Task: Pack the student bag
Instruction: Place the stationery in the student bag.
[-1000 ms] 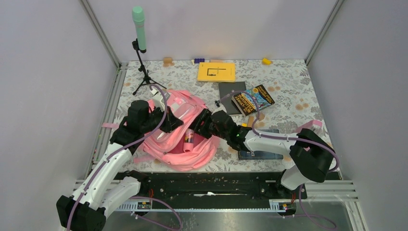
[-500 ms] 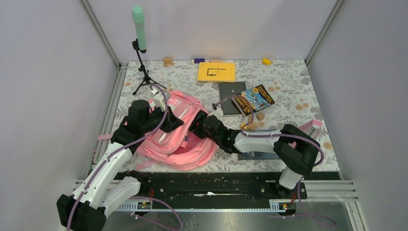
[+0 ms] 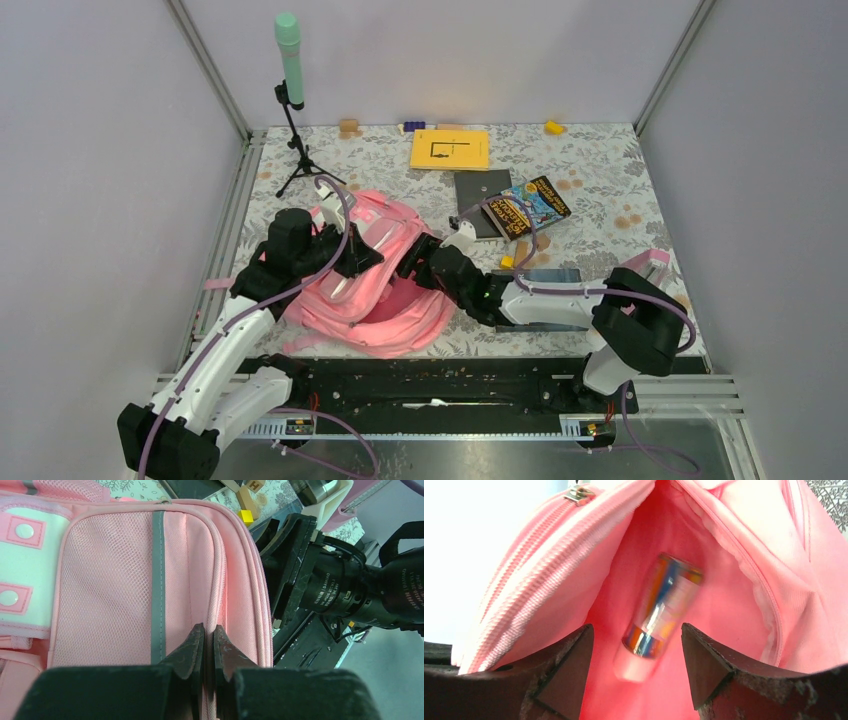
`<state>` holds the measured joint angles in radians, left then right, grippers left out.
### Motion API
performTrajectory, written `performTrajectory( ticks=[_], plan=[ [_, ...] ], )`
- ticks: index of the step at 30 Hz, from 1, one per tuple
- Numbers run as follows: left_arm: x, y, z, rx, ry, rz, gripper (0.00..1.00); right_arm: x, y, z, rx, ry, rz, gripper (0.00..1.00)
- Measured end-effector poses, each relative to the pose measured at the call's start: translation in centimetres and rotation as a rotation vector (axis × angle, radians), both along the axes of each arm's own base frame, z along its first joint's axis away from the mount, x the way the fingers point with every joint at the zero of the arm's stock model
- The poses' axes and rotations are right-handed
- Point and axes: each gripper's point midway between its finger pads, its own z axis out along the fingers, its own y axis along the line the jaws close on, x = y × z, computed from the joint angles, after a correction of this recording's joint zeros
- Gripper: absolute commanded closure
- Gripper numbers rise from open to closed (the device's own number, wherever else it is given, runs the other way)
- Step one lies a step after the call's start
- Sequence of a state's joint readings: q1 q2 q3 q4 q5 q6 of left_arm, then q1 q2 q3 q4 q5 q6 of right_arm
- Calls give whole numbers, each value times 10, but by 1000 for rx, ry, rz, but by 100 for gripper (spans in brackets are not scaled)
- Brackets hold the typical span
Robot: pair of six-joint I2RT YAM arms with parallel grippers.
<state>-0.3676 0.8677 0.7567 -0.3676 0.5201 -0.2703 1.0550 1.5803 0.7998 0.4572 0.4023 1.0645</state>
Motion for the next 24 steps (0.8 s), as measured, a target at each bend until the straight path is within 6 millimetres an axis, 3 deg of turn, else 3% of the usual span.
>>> performTrajectory(
  ticks=[7, 13, 19, 24],
  plan=[
    [-1, 0, -1, 3, 6, 0, 100, -1, -6, 2, -67, -63, 39, 30],
    [-2, 0, -2, 4, 10, -2, 100, -10, -25, 7, -96, -116, 62, 31],
    [-2, 0, -6, 13, 27, -2, 100, -20, -44, 24, -132, -210, 99, 32],
    [1, 1, -21, 47, 77, 15, 100, -32, -53, 40, -175, -278, 139, 32]
  ],
)
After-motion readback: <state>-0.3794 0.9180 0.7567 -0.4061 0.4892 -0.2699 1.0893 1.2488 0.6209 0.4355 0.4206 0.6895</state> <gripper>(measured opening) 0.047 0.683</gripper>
